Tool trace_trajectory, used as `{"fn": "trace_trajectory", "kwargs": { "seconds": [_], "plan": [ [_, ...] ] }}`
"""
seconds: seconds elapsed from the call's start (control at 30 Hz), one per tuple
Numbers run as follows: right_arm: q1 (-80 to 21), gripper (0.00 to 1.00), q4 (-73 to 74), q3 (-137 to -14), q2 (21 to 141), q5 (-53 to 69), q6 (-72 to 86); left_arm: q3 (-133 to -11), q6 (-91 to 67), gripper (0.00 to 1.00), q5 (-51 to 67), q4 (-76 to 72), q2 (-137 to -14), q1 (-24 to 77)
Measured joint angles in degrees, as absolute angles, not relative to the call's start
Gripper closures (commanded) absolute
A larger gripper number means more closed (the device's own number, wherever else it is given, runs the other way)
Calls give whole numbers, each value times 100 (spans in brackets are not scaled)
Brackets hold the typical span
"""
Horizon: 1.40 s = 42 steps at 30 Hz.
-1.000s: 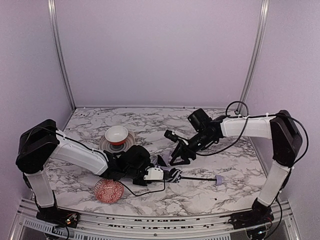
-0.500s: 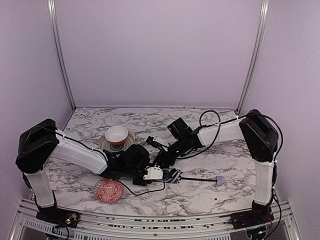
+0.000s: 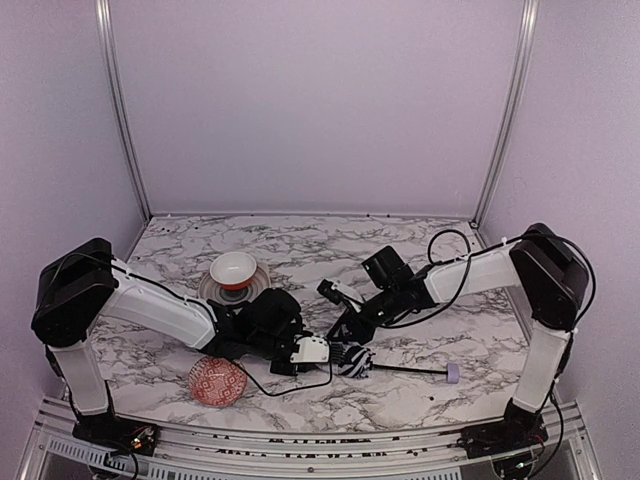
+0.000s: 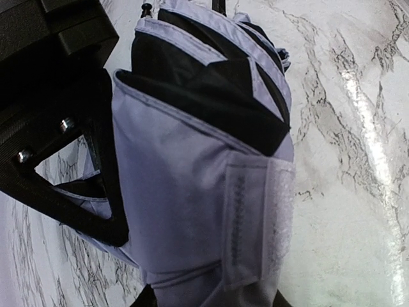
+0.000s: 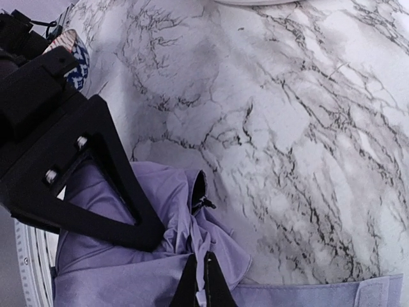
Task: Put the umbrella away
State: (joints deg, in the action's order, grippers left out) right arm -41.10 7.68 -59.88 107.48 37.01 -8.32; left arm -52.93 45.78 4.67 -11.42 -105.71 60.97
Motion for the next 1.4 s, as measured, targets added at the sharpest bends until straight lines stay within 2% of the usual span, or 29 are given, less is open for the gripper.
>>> {"fn": "trace_trajectory", "kwargs": {
  "seconds": [0.13, 0.3, 0.43, 0.6, 0.73, 0.97, 1.2, 1.3, 1.4],
  "plan": [
    [-3986, 96, 517, -5625, 10562, 3839, -674, -5426, 4558, 100, 755, -1015, -10589, 6095],
    [-3763, 72, 301, -5374, 10521, 3806, -561, -5734, 4493, 100, 943, -384, -10709, 6058],
    [-3614, 61, 322, -5419, 10510, 3691, -635, -6307, 4274, 100, 1057, 346, -10919, 6038],
    [-3551, 57, 410, -5400, 9981, 3288, -873, -6890, 4121, 100, 1175, 1061, -11203, 6018],
    [-3505, 52, 318, -5129, 8853, 2786, -1116, -7210, 4086, 100, 1299, 1494, -11347, 5977],
    [-3597, 54, 38, -3997, 7017, 1839, -1848, -7832, 3979, 100, 1743, 2252, -11690, 5806],
    [-4821, 45, -126, -3059, 6106, 1358, -3328, -8313, 3872, 100, 2405, 2832, -12022, 5557],
    [-5468, 40, -338, -2814, 6191, 1197, -3940, -8460, 3848, 100, 2604, 3000, -12130, 5487],
    [-5975, 29, -510, -2799, 6698, 696, -4471, -8538, 3833, 100, 2720, 3089, -12191, 5448]
  ]
}}
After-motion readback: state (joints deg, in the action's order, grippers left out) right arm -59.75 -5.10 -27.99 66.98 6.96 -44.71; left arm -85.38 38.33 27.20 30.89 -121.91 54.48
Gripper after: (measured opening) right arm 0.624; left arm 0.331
